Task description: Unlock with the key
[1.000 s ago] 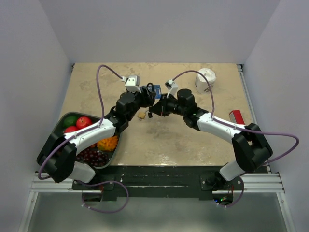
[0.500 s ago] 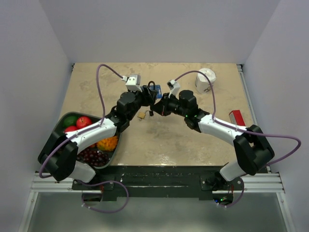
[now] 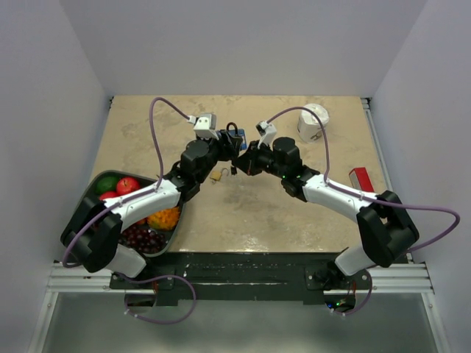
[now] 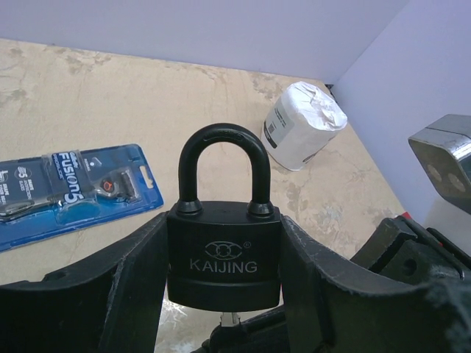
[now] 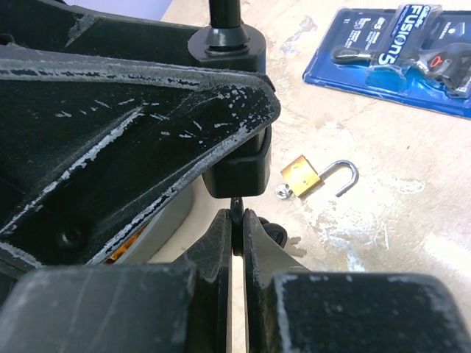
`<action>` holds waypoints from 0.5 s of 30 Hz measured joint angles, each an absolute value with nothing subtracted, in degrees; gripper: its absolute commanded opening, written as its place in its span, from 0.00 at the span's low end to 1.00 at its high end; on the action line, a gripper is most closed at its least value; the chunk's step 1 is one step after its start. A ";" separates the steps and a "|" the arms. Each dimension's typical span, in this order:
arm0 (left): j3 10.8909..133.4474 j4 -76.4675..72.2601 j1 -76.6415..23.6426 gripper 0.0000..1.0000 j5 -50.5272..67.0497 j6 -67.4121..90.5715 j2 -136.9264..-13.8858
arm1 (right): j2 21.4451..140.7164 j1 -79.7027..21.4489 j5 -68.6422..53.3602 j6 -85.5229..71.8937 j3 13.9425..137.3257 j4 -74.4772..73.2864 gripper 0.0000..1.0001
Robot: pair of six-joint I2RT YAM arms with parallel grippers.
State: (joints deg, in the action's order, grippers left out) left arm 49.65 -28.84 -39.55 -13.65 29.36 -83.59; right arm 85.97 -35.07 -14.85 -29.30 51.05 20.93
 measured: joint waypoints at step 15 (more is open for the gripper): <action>51.16 -29.58 -40.29 0.00 -11.27 30.02 -84.79 | 83.44 -34.35 -11.84 -27.44 51.05 21.30 0.00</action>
